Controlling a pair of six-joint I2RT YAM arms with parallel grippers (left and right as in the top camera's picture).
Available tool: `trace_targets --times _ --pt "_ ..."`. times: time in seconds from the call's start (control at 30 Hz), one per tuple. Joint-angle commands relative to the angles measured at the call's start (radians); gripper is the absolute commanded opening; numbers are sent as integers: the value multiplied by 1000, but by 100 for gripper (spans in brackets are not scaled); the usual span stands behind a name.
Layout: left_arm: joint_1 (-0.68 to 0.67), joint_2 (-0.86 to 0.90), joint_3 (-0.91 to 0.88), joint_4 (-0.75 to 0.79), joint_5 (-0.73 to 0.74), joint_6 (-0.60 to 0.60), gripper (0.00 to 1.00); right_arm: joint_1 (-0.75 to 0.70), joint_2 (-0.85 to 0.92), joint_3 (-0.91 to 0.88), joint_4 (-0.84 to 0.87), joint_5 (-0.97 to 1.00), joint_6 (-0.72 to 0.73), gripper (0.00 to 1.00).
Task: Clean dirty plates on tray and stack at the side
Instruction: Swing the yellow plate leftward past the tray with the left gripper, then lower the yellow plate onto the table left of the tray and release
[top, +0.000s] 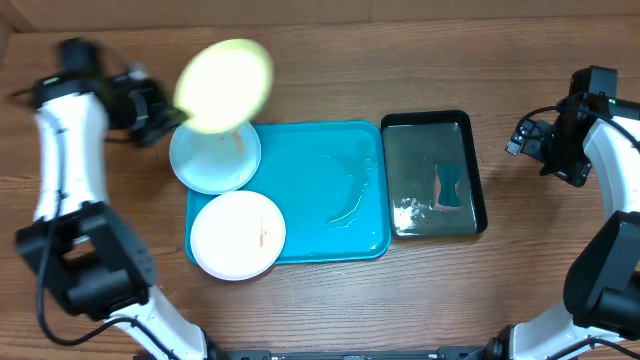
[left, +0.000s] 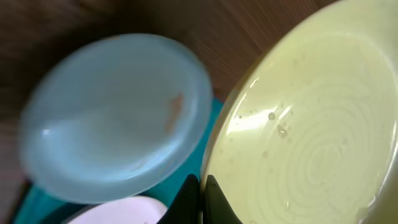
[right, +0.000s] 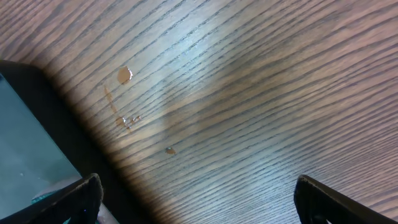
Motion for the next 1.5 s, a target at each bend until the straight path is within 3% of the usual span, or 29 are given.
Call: trace_targets --times 0.0,0.2,0.33,0.43,0.8,0.93,1.47 --pt "174 0 4 -27 -11 51 4 -5 -6 21 2 -5 5 100" --pt "396 0 4 -38 -220 51 4 -5 -6 21 2 -5 5 100" --pt "465 1 -1 -37 -395 20 4 -5 -6 21 2 -5 5 100" --pt "482 1 -15 -30 -446 -20 4 -5 -6 21 2 -5 5 100" --pt "382 1 -183 193 -492 -13 4 -5 -6 21 2 -5 5 100" --pt "343 1 -227 252 -563 -13 4 -5 -6 21 2 -5 4 100" --pt "249 1 -345 443 -614 -13 4 -5 -6 21 2 -5 5 100"
